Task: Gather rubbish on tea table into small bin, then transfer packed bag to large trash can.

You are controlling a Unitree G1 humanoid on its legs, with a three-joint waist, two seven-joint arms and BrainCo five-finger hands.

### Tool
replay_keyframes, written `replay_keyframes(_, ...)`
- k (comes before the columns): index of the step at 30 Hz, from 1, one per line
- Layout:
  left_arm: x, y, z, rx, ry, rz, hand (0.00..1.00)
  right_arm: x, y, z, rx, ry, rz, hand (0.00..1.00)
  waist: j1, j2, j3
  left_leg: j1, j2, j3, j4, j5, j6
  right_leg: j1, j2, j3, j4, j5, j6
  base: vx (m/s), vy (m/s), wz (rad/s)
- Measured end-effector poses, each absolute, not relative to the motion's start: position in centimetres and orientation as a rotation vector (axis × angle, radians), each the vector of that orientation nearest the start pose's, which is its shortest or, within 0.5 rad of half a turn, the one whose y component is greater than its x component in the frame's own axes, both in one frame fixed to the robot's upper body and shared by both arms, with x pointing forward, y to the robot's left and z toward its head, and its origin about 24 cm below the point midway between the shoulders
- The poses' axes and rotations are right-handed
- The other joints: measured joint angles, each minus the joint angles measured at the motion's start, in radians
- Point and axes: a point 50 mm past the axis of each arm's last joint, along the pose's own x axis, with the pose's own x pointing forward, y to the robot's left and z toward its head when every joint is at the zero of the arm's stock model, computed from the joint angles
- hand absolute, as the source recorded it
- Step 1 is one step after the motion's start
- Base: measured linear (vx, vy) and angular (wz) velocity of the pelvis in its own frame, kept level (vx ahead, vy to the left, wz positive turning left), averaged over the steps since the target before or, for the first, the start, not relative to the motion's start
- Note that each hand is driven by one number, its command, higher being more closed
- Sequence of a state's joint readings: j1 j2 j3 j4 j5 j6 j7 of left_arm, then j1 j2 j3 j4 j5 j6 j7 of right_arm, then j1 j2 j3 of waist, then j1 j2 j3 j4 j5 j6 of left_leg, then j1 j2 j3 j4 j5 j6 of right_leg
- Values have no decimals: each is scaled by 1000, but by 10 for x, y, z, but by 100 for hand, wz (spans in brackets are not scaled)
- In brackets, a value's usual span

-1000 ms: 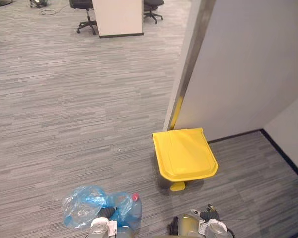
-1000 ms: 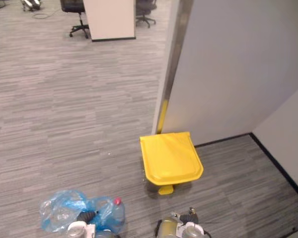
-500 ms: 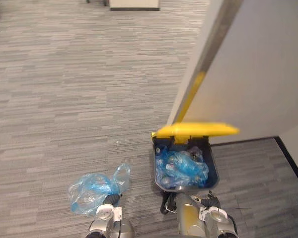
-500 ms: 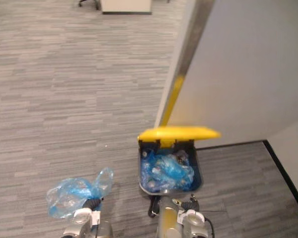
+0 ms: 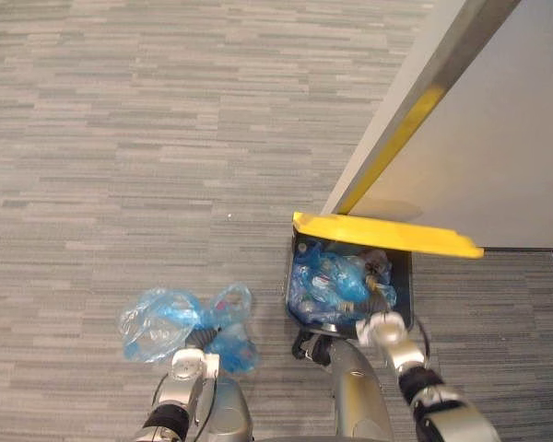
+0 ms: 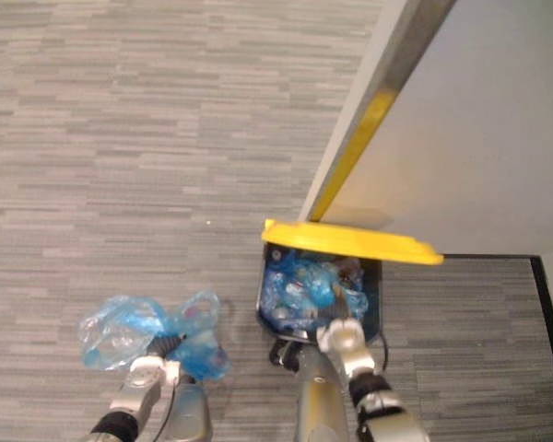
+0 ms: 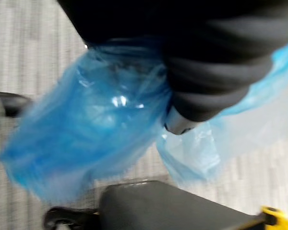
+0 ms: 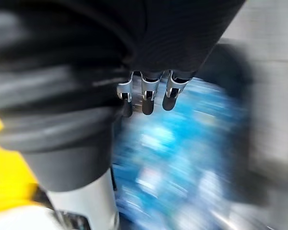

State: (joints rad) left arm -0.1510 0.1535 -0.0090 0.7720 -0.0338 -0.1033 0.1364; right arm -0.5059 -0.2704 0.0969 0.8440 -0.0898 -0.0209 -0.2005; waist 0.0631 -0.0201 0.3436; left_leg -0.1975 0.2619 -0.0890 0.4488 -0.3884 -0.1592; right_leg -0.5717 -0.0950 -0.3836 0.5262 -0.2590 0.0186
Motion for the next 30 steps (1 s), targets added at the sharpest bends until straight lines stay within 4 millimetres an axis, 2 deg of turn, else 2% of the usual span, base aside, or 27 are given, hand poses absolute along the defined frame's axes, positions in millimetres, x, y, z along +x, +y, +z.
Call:
replay_keyframes(2, 244, 197, -69, 174, 472, 154, 100, 346, -212, 33, -486, 214, -162, 0, 1, -7, 7, -7, 2, 1, -11, -14, 7, -7, 9, 6, -7, 25, 7, -140, -26, -2)
replay_keyframes(4, 252, 197, -60, 175, 429, 151, 100, 356, -221, 53, -514, 164, -188, 0, -3, -20, 28, -5, -7, -2, -31, -14, -10, -12, 12, 25, -14, 37, 8, -92, -17, 6)
replay_keyframes(8, 256, 196, -48, 165, 366, 136, 100, 372, -244, 92, -575, 99, -247, 0, 3, -21, 38, 0, -6, -3, -63, 3, -32, -12, 31, 31, -58, 72, -16, -12, 9, -9)
replay_keyframes(10, 255, 192, -45, 162, 343, 109, 100, 377, -252, 111, -588, 59, -275, 0, 2, -21, 38, 9, -2, 0, -69, 12, -48, -8, 37, 34, -59, 74, -20, 54, 14, -9)
replay_keyframes(12, 257, 183, -40, 150, 310, 77, 100, 381, -260, 129, -592, 20, -303, 0, -6, -21, 38, 13, 1, 0, -69, 21, -65, 1, 39, 34, -56, 86, -38, 65, 33, -1)
replay_keyframes(21, 266, 152, -15, 112, 183, -62, 100, 383, -262, 137, -537, 5, -321, 0, -9, -21, 38, 28, -8, 15, -58, 15, -62, 15, 29, 48, -49, 87, -38, 27, 31, -1)
replay_keyframes(28, 265, 102, 22, 20, 24, -283, 100, 384, -261, 139, -538, 9, -318, 0, -17, -6, 46, 34, -8, -3, -43, 7, -63, 39, 33, 38, -64, 83, -29, -12, -7, 2)
replay_keyframes(30, 262, 80, 35, -5, -35, -380, 100, 385, -260, 140, -550, 8, -308, 0, -19, 0, 48, 43, -8, 0, -44, 7, -61, 50, 38, 42, -77, 89, -31, -26, -4, -6)
